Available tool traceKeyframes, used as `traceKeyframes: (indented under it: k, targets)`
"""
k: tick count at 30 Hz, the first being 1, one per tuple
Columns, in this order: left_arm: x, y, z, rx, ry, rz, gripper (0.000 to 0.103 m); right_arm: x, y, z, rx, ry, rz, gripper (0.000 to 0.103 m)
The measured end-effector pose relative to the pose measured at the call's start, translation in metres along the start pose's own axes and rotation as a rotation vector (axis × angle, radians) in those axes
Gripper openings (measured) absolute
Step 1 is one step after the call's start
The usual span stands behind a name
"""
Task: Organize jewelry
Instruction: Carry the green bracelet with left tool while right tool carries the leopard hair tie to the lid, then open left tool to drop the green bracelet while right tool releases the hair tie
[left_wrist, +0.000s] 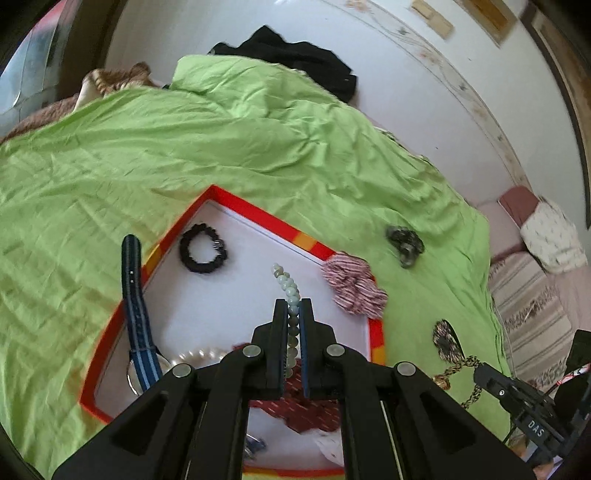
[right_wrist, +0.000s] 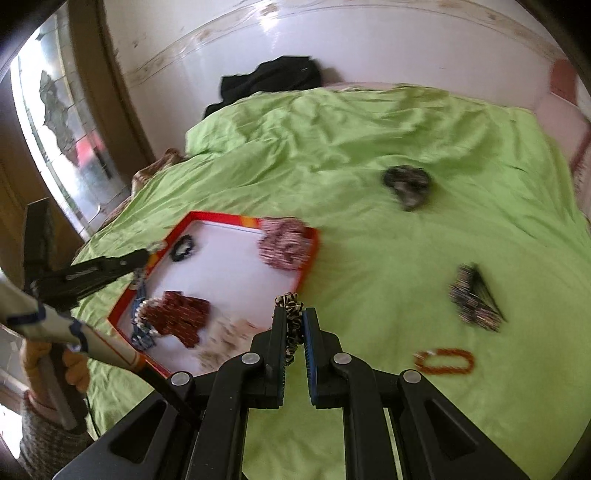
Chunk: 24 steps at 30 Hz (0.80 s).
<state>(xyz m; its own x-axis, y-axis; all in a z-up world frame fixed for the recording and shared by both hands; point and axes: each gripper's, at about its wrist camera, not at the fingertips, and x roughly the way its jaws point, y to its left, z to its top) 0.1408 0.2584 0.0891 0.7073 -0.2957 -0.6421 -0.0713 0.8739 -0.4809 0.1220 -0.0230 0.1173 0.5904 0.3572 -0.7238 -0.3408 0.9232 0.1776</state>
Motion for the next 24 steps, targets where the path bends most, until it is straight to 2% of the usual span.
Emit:
traceKeyframes:
  k: [7, 11, 18, 24]
  targets:
    - [0.023, 0.031, 0.009, -0.065, 0.025, 0.029, 0.005, 0.058, 0.062, 0.030, -0.080, 0.024, 0.071, 0.010]
    - [0.029, 0.050, 0.016, -0.106, 0.014, 0.062, 0.005, 0.102, 0.095, 0.044, -0.096, 0.087, 0.134, 0.010]
    - [0.035, 0.070, 0.017, -0.160, 0.040, 0.076, 0.005, 0.157, 0.112, 0.044, -0.067, 0.179, 0.151, 0.010]
    - [0.039, 0.076, 0.015, -0.173, 0.054, 0.098, 0.005, 0.175, 0.110, 0.043, -0.066, 0.198, 0.120, 0.010]
